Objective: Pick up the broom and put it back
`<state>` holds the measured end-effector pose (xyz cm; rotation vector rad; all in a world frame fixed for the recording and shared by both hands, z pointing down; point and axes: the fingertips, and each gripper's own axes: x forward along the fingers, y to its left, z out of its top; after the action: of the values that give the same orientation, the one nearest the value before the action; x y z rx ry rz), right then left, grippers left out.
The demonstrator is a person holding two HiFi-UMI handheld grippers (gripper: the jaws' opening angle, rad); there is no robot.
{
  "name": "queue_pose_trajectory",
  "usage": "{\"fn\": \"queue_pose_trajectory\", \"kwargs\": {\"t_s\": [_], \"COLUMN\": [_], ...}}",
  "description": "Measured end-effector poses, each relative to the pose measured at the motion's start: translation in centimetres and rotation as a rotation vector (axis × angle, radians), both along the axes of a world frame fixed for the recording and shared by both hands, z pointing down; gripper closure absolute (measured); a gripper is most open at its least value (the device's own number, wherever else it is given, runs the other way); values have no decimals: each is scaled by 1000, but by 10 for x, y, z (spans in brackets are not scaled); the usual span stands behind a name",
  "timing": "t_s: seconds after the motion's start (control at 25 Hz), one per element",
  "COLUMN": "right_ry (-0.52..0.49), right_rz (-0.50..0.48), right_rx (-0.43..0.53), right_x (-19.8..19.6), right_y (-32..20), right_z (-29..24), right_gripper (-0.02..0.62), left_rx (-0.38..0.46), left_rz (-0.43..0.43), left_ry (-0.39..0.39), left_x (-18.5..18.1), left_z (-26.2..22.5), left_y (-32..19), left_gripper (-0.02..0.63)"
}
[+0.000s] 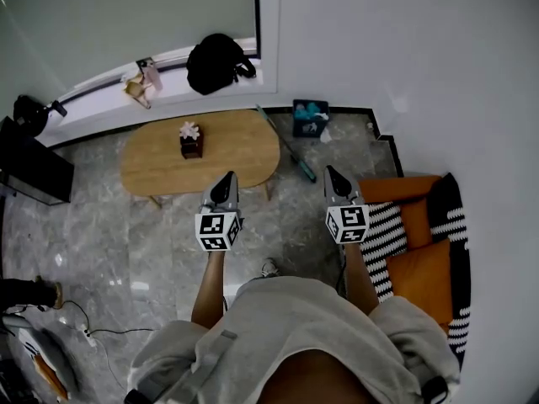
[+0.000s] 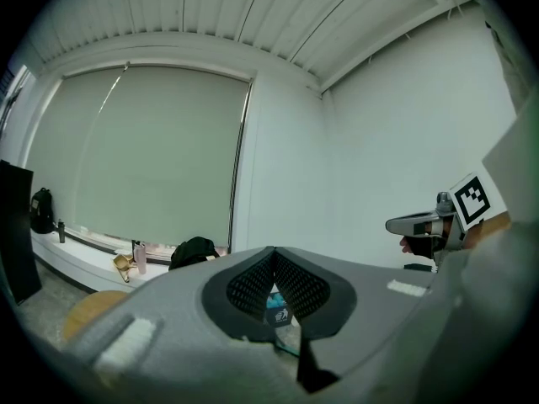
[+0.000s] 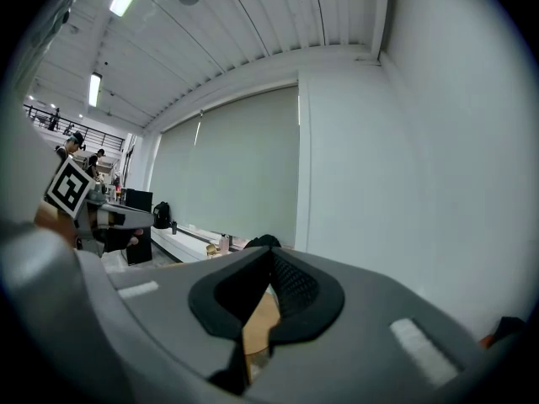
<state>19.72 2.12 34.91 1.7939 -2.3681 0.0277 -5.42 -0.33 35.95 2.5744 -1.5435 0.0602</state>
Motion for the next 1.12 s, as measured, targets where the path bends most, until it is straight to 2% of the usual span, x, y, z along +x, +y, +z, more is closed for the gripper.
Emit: {"fn": "queue_pose_trajectory", "kwargs": {"t_s": [0.32,0.84,1.12], "right_ry": [23,16,6], "right_rz": [18,0,-27], "right_rx": [-9,-39,-47], "right_x": [-12,-14,-15], "right_y": [-42,-89,-147], "right_z": [3,25,35], "right_gripper": [594,594,594], "left_rx": [-9,-41,-40], "left_rz": [15,19,-15], "left_ry": [11,0,-2], "left_x": [-18,-13,-15], "left_z": [8,29,32], "left_y": [-45,-88,-146], "left_gripper": [601,601,601]}}
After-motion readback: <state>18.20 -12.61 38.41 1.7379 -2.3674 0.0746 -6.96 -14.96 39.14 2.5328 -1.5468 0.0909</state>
